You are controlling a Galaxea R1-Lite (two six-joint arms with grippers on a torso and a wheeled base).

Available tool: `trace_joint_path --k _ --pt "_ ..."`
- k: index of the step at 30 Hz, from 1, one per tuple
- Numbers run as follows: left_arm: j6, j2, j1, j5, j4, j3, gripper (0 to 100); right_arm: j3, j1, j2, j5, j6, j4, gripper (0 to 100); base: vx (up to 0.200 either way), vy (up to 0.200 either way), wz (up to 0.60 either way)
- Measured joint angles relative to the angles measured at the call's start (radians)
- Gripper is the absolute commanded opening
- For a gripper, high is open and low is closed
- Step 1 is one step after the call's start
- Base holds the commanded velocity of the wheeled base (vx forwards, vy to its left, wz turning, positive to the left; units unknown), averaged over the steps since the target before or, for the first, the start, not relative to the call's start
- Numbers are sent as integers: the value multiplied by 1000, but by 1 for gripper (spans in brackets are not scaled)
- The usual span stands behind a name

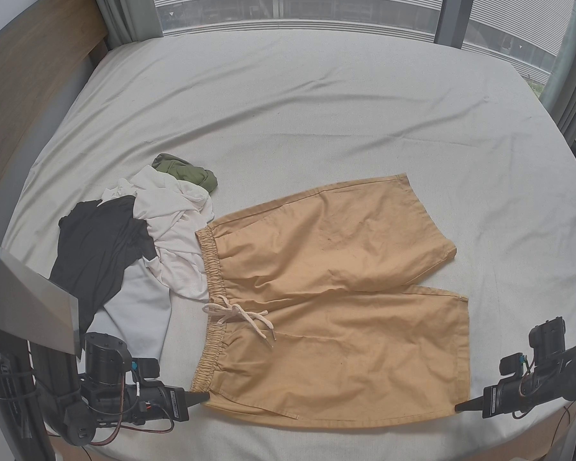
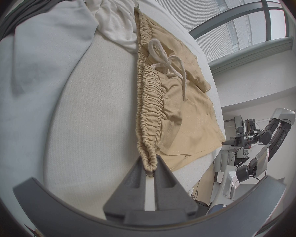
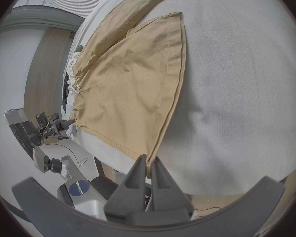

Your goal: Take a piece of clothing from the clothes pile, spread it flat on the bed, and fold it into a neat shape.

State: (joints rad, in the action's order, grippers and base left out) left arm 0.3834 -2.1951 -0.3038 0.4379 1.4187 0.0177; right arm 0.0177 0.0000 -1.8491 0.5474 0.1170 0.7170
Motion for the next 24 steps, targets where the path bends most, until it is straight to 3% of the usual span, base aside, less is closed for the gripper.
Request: trace_joint_path --k 15,24 --pt "-15 162 -4 38 -225 0 0 0 41 124 -8 -11 -151 0 0 0 0" --pt "-95 213 -5 47 -344 0 0 0 60 202 -10 -12 -228 0 0 0 0"
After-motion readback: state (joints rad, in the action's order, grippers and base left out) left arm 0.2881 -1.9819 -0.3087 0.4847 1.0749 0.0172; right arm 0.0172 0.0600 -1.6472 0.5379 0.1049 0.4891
